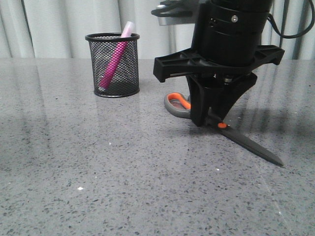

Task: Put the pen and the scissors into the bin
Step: 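Lower the right gripper onto the scissors handles and close, then lift the scissors with the right gripper and carry toward the cup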

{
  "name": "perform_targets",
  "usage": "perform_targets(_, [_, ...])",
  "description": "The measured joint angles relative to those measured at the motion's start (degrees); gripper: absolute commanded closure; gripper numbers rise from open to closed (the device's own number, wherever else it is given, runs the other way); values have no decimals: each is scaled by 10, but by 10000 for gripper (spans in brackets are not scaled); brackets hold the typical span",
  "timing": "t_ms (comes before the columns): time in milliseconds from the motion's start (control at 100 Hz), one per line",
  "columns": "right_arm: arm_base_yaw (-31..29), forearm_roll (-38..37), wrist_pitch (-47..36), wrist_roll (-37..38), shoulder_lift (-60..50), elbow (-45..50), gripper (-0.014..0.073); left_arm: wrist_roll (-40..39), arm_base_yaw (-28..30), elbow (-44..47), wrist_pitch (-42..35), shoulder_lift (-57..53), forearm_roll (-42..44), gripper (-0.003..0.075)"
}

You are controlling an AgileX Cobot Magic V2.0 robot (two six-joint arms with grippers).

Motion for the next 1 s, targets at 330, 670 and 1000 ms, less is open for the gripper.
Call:
perform_targets(330, [0,0,-101,0,-69,5,651,0,0,0,0,0,0,742])
perform_targets(670, [0,22,-288,0,-97,6,651,0,0,0,0,0,0,742])
perform_targets(1000, [2,37,-542,0,-97,7,651,0,0,0,0,0,0,742])
